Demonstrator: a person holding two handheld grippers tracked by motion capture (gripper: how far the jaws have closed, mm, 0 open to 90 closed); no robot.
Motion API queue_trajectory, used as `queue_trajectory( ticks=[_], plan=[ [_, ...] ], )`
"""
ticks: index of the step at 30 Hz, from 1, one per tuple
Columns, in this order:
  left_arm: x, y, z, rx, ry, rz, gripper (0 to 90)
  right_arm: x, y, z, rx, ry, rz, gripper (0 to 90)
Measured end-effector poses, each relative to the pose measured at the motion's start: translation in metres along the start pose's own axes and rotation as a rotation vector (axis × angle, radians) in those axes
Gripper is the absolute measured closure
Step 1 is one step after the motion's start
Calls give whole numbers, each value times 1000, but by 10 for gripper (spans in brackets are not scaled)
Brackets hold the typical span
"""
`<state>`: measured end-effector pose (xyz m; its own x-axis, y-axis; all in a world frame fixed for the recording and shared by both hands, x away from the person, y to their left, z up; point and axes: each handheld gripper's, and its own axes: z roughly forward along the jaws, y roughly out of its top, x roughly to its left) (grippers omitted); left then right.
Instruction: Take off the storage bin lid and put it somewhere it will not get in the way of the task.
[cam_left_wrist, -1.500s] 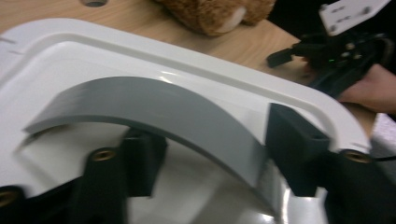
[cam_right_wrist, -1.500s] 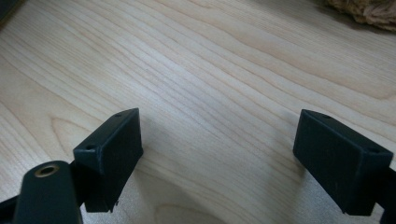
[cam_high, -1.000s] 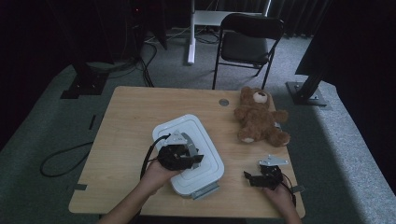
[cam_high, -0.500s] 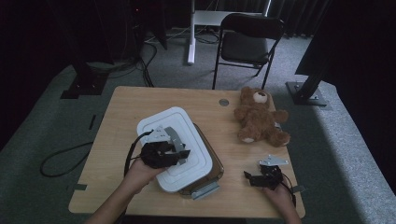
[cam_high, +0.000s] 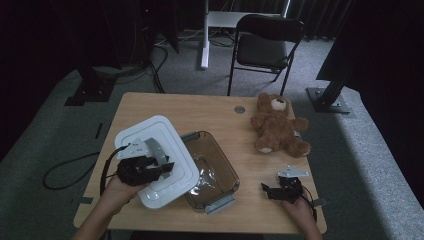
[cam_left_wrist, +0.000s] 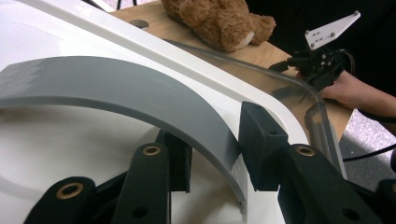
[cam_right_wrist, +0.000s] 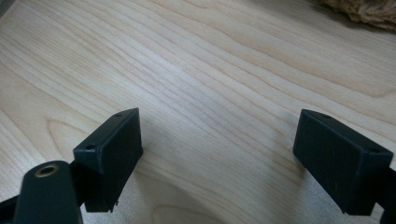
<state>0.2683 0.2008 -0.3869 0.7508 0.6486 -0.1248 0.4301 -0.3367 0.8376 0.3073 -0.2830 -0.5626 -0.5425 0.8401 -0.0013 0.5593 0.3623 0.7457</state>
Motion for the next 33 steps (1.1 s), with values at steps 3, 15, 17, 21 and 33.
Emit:
queue_trajectory(
  ticks=[3,15,17,21,33],
  plan=[
    [2,-5,-8,-2,16,7,664,0,0,0,0,-1,0,146],
    [23,-40,-29,7,42,-29,664,0,0,0,0,-2,2,146],
    [28,-47,-28,-2,27,-40,663,0,0,0,0,-3,2,146],
    [36,-61,-25,6,25,-73,671,0,0,0,0,-4,4,147],
    [63,-101,7,50,11,-169,682,0,0,0,-1,-4,2,146]
  ],
)
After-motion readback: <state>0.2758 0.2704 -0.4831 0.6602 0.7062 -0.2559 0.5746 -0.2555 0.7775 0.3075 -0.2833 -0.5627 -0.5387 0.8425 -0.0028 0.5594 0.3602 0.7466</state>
